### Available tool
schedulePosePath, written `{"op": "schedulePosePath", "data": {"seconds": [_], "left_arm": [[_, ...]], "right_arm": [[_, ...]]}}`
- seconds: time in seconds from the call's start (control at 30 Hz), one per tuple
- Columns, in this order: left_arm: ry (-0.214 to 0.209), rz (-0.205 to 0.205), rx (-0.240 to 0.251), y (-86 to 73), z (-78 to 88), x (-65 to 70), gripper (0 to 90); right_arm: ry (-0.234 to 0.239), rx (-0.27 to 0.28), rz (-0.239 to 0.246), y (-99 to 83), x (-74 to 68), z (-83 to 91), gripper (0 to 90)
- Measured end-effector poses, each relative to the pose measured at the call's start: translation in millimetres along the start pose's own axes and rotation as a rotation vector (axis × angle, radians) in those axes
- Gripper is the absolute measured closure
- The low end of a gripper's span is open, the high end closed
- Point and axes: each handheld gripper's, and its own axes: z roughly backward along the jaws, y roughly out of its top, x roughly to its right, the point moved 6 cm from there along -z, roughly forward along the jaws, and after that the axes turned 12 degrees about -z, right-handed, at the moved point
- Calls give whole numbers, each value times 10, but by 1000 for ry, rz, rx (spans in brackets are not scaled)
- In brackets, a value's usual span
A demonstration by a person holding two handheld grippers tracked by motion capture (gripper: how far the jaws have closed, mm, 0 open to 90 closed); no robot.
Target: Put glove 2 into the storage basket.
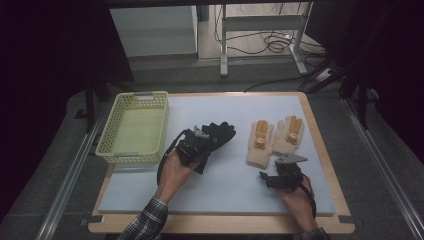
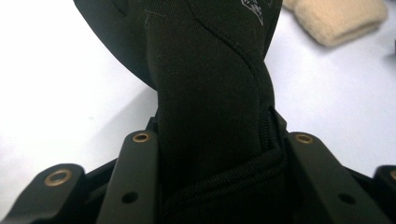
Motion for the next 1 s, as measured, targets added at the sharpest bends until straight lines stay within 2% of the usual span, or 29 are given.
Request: {"op": "schedulePosePath", "data": {"seconds": [0.53, 0.67, 1.0], "left_arm": [[88, 75, 15, 30, 357, -565, 612], [111, 103, 12, -24, 424, -725, 611], [204, 176, -14, -247, 620, -1170, 609]], "right_arm": [[0, 0, 0, -1, 1, 0, 243], [0, 0, 0, -1, 1, 0, 243], [1, 2, -1, 0, 0, -2, 243]]}}
